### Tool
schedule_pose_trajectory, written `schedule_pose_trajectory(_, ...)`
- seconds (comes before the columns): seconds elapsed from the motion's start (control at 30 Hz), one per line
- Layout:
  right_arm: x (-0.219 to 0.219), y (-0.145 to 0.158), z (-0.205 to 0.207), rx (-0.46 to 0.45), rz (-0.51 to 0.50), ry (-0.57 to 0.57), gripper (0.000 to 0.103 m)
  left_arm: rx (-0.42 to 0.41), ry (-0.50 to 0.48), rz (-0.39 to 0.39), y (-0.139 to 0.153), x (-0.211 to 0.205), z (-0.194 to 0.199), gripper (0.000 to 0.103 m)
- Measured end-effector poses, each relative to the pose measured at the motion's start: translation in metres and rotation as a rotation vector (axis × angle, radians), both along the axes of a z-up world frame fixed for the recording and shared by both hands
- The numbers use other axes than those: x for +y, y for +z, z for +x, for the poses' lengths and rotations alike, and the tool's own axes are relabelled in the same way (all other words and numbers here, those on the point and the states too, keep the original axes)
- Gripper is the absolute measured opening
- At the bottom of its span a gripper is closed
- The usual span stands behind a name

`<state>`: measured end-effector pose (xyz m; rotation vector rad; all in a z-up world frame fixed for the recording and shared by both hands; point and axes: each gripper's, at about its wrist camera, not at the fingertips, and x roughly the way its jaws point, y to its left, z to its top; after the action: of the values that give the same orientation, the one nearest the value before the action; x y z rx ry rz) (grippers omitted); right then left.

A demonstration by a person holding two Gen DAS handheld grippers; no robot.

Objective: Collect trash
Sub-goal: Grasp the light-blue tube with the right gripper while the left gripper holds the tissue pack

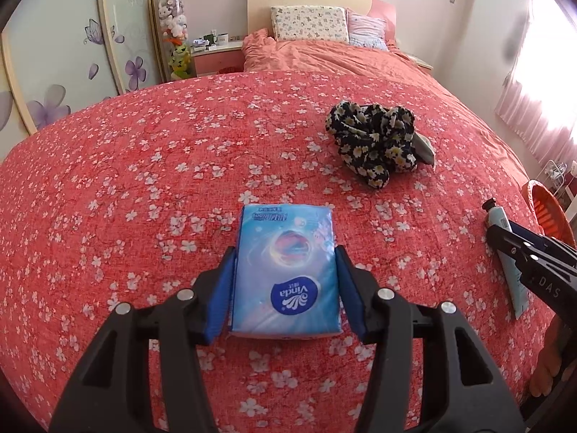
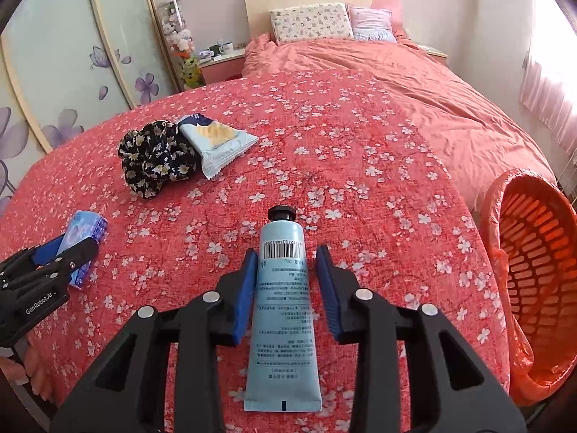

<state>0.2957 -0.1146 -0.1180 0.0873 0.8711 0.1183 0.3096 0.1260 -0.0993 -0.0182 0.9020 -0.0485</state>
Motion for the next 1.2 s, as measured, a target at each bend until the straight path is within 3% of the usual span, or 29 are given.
schedule_pose_trajectory(0.47, 0.008, 0.002, 0.001, 0.003, -0.056, 0.003, 0.035, 0.005, -0.006, 0.03, -0.007, -0.009, 0.0, 0.056)
schedule_pose_trajectory(0.77, -0.006, 0.002, 0.001, 0.002, 0.04, -0.005, 0.036, 0.006, 0.009, 0.029, -0.007, -0.009, -0.001, 0.056)
schedule_pose_trajectory(1.2, -0.003, 0.002, 0.0, 0.002, 0.022, -0.005, 0.036, 0.005, 0.03, 0.018, -0.004, -0.002, -0.005, 0.056)
